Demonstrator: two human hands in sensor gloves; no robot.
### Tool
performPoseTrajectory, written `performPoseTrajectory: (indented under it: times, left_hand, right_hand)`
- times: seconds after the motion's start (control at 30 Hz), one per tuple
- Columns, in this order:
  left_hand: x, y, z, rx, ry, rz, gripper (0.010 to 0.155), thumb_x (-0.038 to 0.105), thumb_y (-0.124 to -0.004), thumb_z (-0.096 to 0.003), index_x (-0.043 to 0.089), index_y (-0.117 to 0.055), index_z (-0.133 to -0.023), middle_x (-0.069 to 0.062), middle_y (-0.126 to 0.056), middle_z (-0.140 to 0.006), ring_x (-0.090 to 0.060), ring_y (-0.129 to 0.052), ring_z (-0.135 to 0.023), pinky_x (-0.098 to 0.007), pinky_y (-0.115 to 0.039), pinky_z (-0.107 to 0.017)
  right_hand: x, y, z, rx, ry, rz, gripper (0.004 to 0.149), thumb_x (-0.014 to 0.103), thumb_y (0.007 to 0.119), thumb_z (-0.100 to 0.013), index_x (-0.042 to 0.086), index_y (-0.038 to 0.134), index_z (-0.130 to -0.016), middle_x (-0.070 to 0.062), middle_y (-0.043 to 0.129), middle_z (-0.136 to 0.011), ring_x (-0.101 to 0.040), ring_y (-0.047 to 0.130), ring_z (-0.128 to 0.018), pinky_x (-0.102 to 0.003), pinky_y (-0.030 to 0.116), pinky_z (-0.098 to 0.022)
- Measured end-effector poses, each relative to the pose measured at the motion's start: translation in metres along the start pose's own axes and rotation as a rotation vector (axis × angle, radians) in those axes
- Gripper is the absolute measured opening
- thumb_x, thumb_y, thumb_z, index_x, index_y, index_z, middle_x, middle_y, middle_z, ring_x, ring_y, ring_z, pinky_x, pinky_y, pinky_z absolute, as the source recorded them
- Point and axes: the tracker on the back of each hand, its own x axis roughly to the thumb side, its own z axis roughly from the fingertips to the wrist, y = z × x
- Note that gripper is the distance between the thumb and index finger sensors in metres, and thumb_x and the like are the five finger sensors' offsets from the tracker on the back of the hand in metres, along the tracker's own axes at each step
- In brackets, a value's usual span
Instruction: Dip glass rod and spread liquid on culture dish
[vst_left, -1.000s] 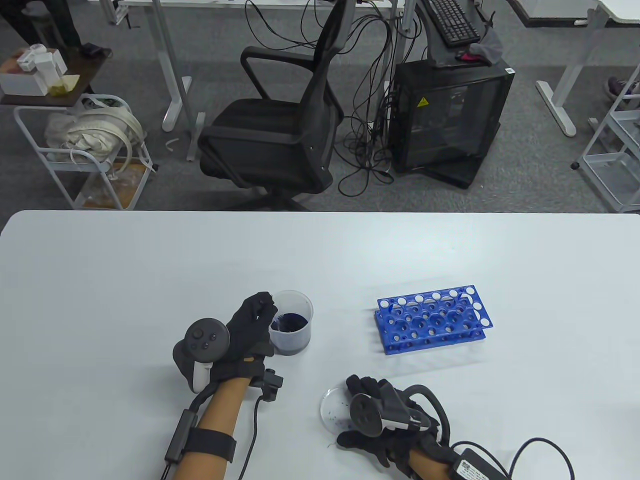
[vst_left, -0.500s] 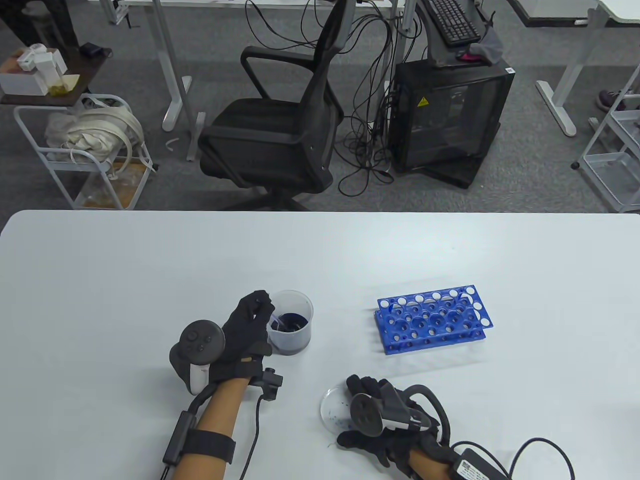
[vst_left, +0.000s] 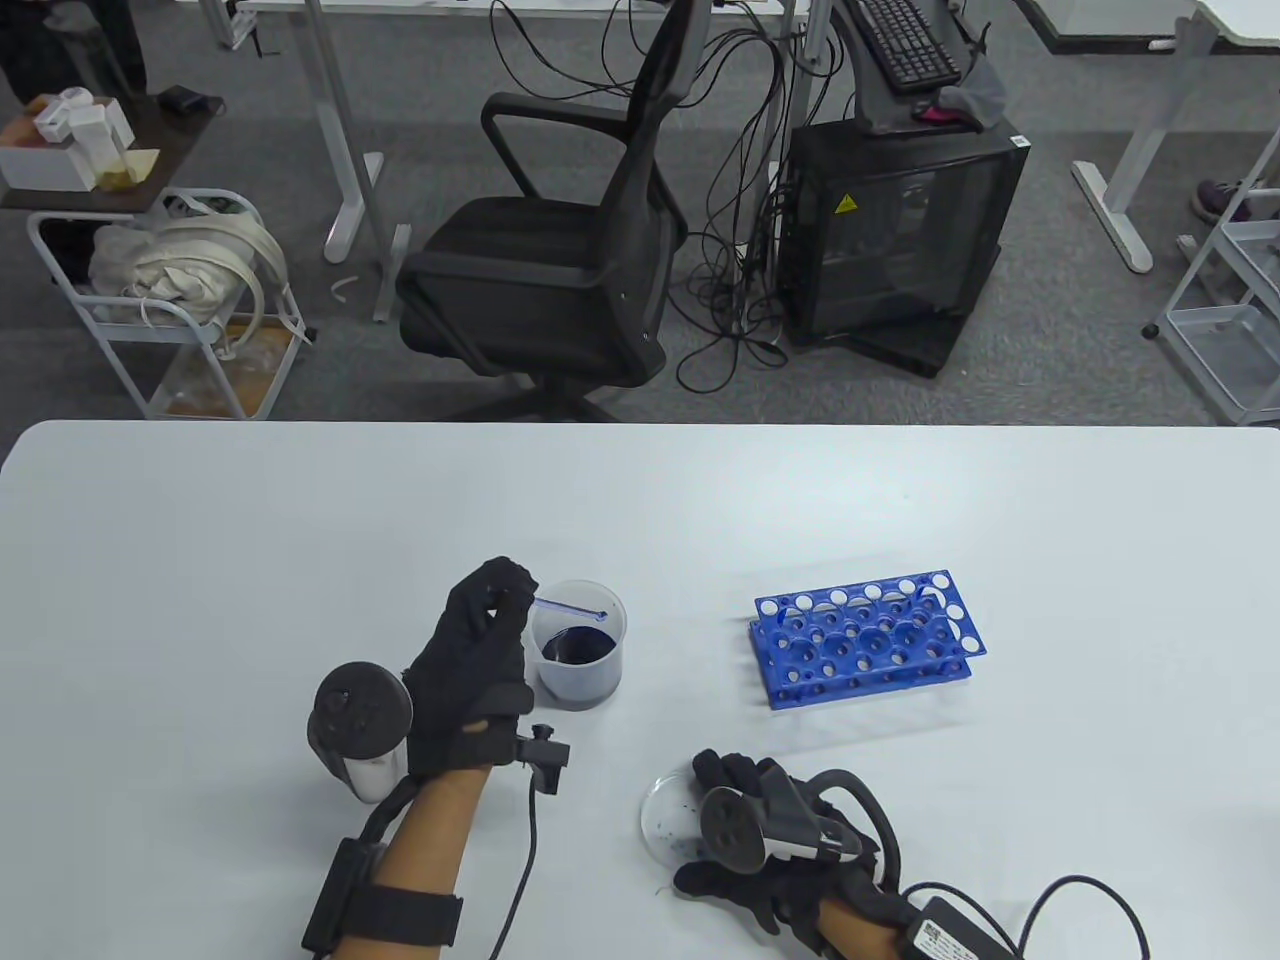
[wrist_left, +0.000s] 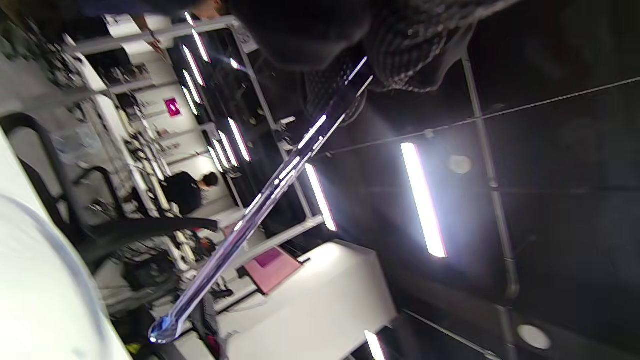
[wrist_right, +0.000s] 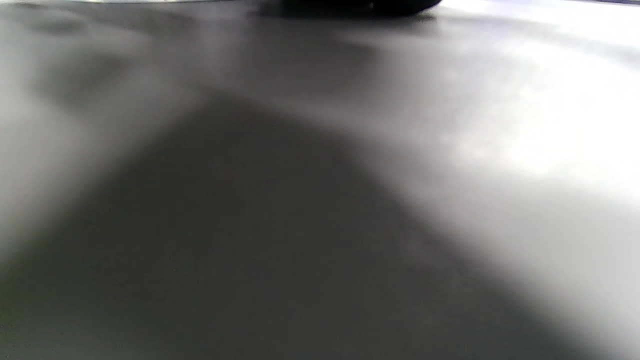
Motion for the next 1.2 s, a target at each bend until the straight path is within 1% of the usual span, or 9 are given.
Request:
performPoseTrajectory:
  times: [0.1, 0.17, 0.23, 0.4, 0.53, 0.6, 0.77, 1.03, 1.2]
  left_hand:
    - [0.011, -0.016, 0.027, -0.117, -0.015, 0.022, 0.045, 0.042, -0.077, -0.0583, 0.031, -0.068, -0.101, 0.003, -0.085, -0.097, -0.008, -0.086, -0.036, -0.031, -0.081, -0.018]
    - [0.006, -0.029, 0.052, -0.213, -0.012, -0.008, 0.045, 0.042, -0.077, -0.0583, 0.032, -0.068, -0.101, 0.003, -0.085, -0.097, -0.008, -0.086, -0.036, -0.031, -0.081, -0.018]
    - [-0.003, -0.041, 0.066, -0.285, 0.006, -0.041, 0.044, 0.042, -0.077, -0.0582, 0.031, -0.069, -0.100, 0.002, -0.085, -0.097, -0.008, -0.086, -0.035, -0.031, -0.081, -0.017]
    - [-0.014, -0.070, 0.080, -0.407, 0.040, -0.078, 0.045, 0.042, -0.077, -0.0578, 0.031, -0.069, -0.100, 0.003, -0.085, -0.096, -0.008, -0.086, -0.035, -0.031, -0.081, -0.017]
    - [-0.020, -0.086, 0.087, -0.476, 0.070, -0.068, 0.044, 0.042, -0.077, -0.0580, 0.031, -0.068, -0.100, 0.003, -0.085, -0.097, -0.009, -0.086, -0.036, -0.032, -0.080, -0.018]
    - [-0.020, -0.090, 0.088, -0.497, 0.057, -0.082, 0.045, 0.042, -0.077, -0.0584, 0.032, -0.068, -0.101, 0.003, -0.084, -0.098, -0.009, -0.086, -0.037, -0.032, -0.080, -0.019]
    - [-0.019, -0.089, 0.083, -0.479, 0.024, -0.135, 0.045, 0.041, -0.076, -0.0587, 0.032, -0.067, -0.101, 0.003, -0.083, -0.099, -0.009, -0.086, -0.038, -0.032, -0.080, -0.020]
    - [-0.012, -0.069, 0.073, -0.457, -0.081, -0.289, 0.044, 0.041, -0.078, -0.0565, 0.030, -0.071, -0.099, 0.002, -0.087, -0.093, -0.008, -0.087, -0.034, -0.031, -0.081, -0.016]
    - [-0.009, -0.069, 0.073, -0.500, -0.071, -0.249, 0.045, 0.041, -0.080, -0.0544, 0.028, -0.075, -0.097, 0.000, -0.091, -0.089, -0.008, -0.087, -0.031, -0.031, -0.081, -0.013]
  right_hand:
    - [0.000, 0.000, 0.000, 0.000, -0.002, -0.005, 0.105, 0.080, 0.054, -0.039, 0.016, 0.003, -0.104, -0.009, 0.019, -0.109, -0.022, 0.055, -0.076, -0.035, 0.066, -0.051]
    - [0.000, 0.000, 0.000, 0.001, -0.004, -0.007, 0.105, 0.080, 0.055, -0.039, 0.016, 0.003, -0.104, -0.009, 0.019, -0.109, -0.022, 0.055, -0.076, -0.035, 0.066, -0.051]
    - [-0.001, 0.000, 0.000, 0.001, -0.005, -0.007, 0.105, 0.080, 0.055, -0.039, 0.016, 0.003, -0.104, -0.009, 0.019, -0.109, -0.022, 0.055, -0.076, -0.035, 0.066, -0.051]
    - [-0.001, 0.000, 0.000, 0.000, 0.000, -0.002, 0.105, 0.080, 0.054, -0.039, 0.015, 0.003, -0.104, -0.009, 0.019, -0.109, -0.021, 0.055, -0.076, -0.035, 0.066, -0.051]
    - [-0.001, 0.000, 0.000, 0.000, 0.001, -0.001, 0.105, 0.080, 0.054, -0.039, 0.015, 0.003, -0.104, -0.009, 0.019, -0.109, -0.021, 0.055, -0.076, -0.035, 0.066, -0.051]
    - [-0.001, 0.000, 0.000, 0.000, 0.000, 0.000, 0.105, 0.080, 0.054, -0.039, 0.015, 0.003, -0.104, -0.009, 0.019, -0.109, -0.021, 0.055, -0.076, -0.035, 0.066, -0.051]
    - [-0.001, 0.001, 0.000, 0.000, 0.000, -0.002, 0.105, 0.080, 0.054, -0.039, 0.016, 0.003, -0.104, -0.009, 0.019, -0.109, -0.021, 0.055, -0.076, -0.035, 0.066, -0.051]
    - [-0.001, 0.000, 0.000, 0.000, 0.000, -0.002, 0.105, 0.080, 0.054, -0.039, 0.015, 0.003, -0.104, -0.009, 0.019, -0.109, -0.021, 0.055, -0.076, -0.035, 0.066, -0.051]
    - [-0.001, 0.000, 0.000, 0.000, 0.000, -0.002, 0.105, 0.080, 0.054, -0.039, 0.016, 0.003, -0.104, -0.009, 0.019, -0.109, -0.021, 0.055, -0.076, -0.035, 0.066, -0.051]
